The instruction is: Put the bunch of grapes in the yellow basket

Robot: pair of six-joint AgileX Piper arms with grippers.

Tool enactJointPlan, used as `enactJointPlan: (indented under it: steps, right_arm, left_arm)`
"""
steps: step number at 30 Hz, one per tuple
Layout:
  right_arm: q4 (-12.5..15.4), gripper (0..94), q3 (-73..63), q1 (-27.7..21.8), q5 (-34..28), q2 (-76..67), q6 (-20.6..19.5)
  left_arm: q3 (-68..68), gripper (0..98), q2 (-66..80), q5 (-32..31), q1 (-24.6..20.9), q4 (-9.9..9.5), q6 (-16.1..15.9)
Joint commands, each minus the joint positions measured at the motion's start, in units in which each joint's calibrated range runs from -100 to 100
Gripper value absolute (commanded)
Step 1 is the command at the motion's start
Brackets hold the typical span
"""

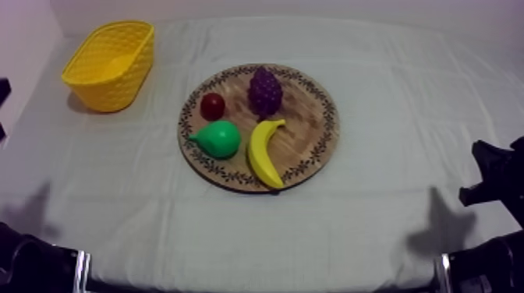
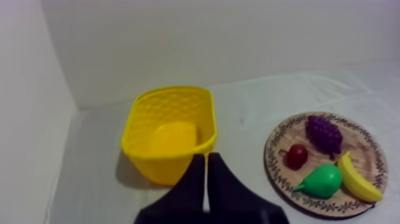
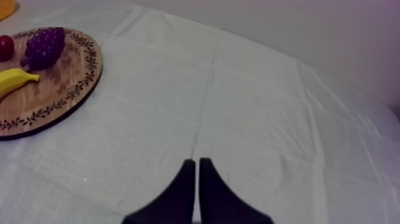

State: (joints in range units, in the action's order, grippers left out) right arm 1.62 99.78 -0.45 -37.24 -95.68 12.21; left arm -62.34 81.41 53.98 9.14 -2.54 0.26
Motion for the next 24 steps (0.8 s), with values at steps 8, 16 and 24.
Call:
enactJointPlan:
  steps: [8, 16, 24]
  right_arm:
    - [0.0, 0.5, 0.0, 0.0, 0.1, 0.0, 0.0]
    - [0.0, 0.5, 0.0, 0.0, 0.1, 0.0, 0.0]
    - [0.0, 0.5, 0.0, 0.0, 0.1, 0.0, 0.0]
  left_arm:
    - [18.4, 0.0, -19.4, 1.6, 2.6, 1.10, -4.0]
    - [23.0, 0.0, -29.9, 1.7, 2.1, 1.24, -5.6]
    - [28.8, 0.0, -44.0, 1.4, 3.8, 0.61, -5.8]
